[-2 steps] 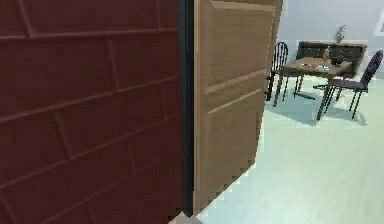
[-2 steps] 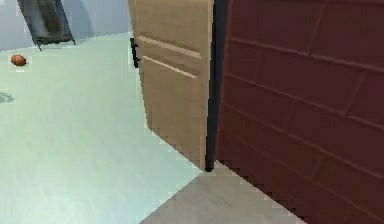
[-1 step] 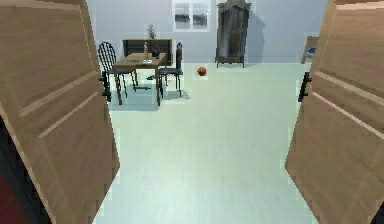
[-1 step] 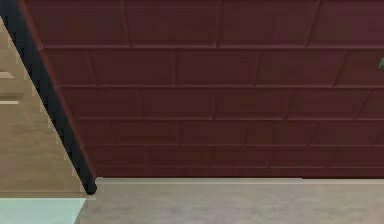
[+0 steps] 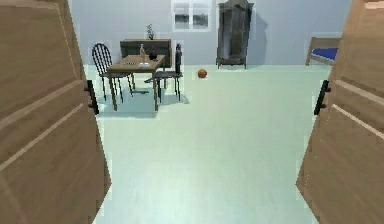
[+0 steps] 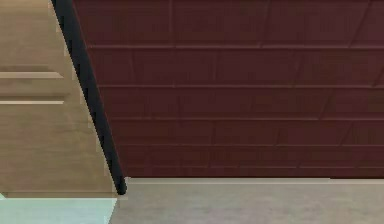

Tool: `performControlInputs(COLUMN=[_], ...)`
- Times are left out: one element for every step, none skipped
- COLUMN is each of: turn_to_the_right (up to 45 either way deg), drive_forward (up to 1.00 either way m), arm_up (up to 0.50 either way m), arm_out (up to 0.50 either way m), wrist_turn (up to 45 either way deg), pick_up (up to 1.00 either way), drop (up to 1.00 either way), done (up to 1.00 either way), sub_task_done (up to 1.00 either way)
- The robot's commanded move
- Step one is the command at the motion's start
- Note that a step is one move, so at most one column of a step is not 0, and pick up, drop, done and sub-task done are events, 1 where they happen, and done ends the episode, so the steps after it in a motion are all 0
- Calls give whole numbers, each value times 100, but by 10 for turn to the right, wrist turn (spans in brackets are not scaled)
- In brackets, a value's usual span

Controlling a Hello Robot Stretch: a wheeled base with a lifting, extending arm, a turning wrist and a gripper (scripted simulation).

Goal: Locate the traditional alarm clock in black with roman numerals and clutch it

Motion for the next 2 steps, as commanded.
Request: performControlInputs(turn_to_the_right=[-30,0], drive_forward=[0,100], arm_up=[0,0], arm_out=[0,0], wrist_turn=[0,0], pick_up=[0,0], drop=[0,0], done=[0,0], sub_task_done=[0,0])
